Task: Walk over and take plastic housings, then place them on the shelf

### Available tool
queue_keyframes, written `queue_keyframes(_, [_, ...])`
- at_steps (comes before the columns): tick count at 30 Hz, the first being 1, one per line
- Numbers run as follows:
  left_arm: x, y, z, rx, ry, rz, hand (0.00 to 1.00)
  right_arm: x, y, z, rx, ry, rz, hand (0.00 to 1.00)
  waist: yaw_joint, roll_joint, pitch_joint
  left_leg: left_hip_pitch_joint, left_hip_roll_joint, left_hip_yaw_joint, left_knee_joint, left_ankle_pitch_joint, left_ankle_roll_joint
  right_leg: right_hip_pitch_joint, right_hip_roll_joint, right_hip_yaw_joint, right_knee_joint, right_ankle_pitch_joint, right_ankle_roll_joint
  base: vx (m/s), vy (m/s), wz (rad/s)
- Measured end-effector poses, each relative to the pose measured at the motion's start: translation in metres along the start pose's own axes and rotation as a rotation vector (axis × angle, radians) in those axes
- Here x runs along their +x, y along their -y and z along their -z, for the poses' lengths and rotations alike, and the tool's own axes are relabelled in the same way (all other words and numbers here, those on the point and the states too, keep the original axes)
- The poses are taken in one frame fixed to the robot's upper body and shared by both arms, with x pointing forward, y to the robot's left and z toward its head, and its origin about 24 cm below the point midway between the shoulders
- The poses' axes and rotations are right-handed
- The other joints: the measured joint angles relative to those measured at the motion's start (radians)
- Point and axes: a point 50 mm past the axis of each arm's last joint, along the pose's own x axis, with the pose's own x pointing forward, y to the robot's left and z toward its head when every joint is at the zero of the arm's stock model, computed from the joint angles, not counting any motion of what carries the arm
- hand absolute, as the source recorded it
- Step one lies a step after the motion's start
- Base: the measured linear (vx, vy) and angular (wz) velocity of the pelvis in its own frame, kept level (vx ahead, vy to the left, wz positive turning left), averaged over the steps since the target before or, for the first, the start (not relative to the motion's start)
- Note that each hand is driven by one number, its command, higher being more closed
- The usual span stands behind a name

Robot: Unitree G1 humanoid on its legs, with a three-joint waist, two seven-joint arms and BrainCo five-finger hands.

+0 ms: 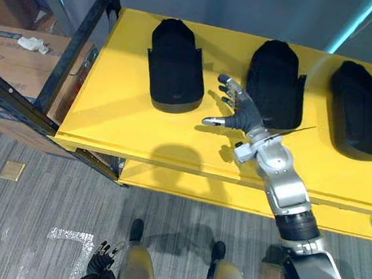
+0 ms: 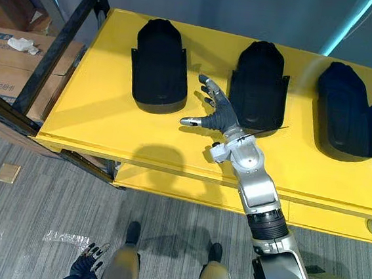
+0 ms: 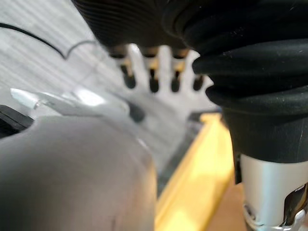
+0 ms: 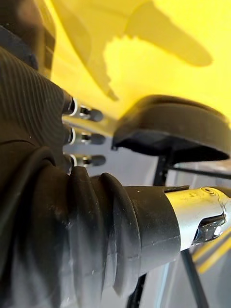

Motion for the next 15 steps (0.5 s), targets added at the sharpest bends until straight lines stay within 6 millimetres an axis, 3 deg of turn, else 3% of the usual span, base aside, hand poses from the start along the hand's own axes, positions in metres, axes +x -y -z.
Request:
queue_keyframes(4, [0.004,0.010,-0.005,-0.010,0.012,0.031,0.00,0.001,-0.010,0.000,0.003,-0.001,-0.047,0.00,-0.002,0.013,0.007,-0.001,0.000,-0.001,0.000,0.000,0.000,-0.002,0.000,0.000,0.002,0.000,0.000,0.00,0.000,0.00])
queue_keyframes(15, [0.008,0.016,-0.010,-0.014,0.009,0.042,0.00,0.005,-0.034,0.003,0.038,-0.006,-0.118,0.00,-0.002,0.014,0.034,-0.007,-0.004,-0.011,0.006,0.000,-0.001,-0.003,-0.004,-0.006,0.014,-0.010,0.004,0.00,0.000,0.02])
